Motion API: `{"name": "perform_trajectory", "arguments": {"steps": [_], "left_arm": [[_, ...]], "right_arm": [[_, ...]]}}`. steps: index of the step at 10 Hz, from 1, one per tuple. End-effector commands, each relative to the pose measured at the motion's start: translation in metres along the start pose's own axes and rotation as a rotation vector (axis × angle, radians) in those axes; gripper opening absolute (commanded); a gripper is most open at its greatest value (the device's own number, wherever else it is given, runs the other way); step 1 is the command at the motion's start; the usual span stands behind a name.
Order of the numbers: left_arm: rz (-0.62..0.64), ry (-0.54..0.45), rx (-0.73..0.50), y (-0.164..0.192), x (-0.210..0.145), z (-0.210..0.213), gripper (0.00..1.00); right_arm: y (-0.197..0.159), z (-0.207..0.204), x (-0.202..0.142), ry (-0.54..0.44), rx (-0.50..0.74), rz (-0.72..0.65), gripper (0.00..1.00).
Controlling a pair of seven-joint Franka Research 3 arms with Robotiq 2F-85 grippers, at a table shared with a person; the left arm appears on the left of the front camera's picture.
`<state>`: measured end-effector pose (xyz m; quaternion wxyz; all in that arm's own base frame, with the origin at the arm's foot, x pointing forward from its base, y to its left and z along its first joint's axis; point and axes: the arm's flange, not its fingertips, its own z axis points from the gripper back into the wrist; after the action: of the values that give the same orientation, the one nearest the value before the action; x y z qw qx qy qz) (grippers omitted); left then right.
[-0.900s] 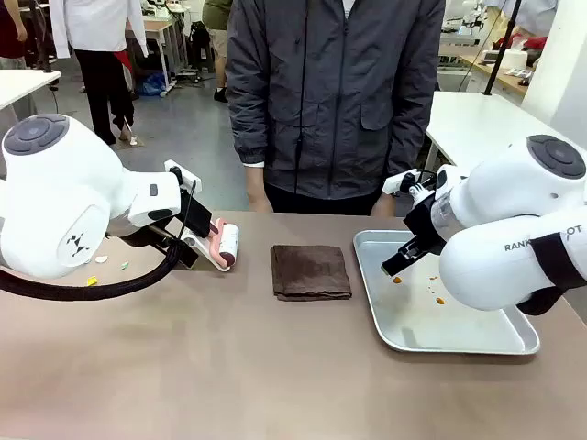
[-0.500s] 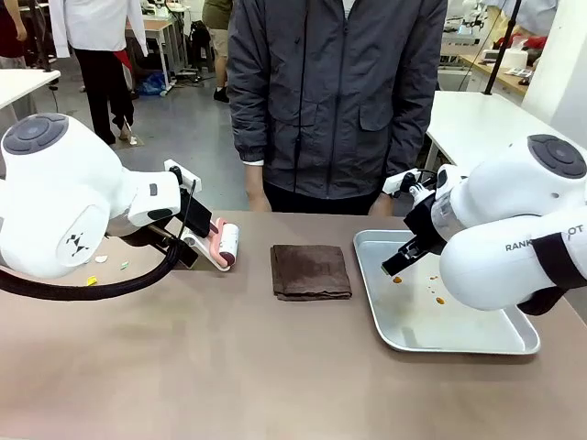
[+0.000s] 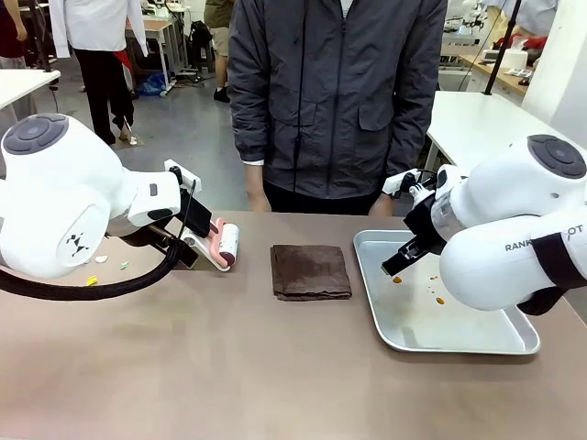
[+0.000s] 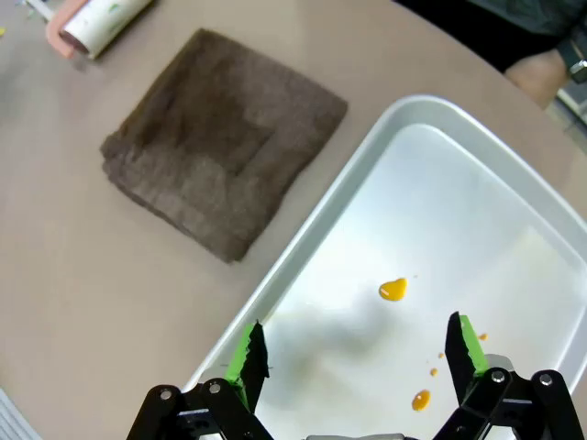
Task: Clean the surface of the table.
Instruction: Hold the Lint Roller with your left hand and the towel with your right hand.
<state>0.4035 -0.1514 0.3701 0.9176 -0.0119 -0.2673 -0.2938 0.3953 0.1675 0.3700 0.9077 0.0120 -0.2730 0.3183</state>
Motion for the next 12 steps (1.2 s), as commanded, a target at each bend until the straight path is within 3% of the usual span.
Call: {"name": "perform_trajectory", "arguments": {"steps": [1, 7, 8, 9, 11, 12], "left_arm": [[-0.001, 0.0, 0.0, 0.0, 0.0, 0.0, 1.0], [0.0, 0.0, 0.0, 0.0, 0.0, 0.0, 1.0], [-0.001, 0.013, -0.053, 0.0, 0.001, 0.016, 1.0], [0.012, 0.019, -0.133, 0.0, 0.002, 0.037, 1.0], [0.118, 0.152, -0.175, 0.003, -0.001, 0.081, 1.0], [0.244, 0.22, -0.152, 0.006, -0.002, 0.099, 1.0]], "right_arm": [[0.0, 0.0, 0.0, 0.0, 0.0, -0.001, 1.0], [0.0, 0.0, 0.0, 0.0, 0.0, 0.0, 1.0], [0.0, 0.011, -0.002, -0.001, 0.022, 0.004, 1.0], [-0.001, 0.024, -0.004, 0.107, 0.074, -0.032, 1.0], [-0.006, 0.066, -0.009, 0.085, 0.181, -0.259, 1.0], [-0.011, 0.086, -0.013, 0.074, 0.209, -0.397, 1.0]]}}
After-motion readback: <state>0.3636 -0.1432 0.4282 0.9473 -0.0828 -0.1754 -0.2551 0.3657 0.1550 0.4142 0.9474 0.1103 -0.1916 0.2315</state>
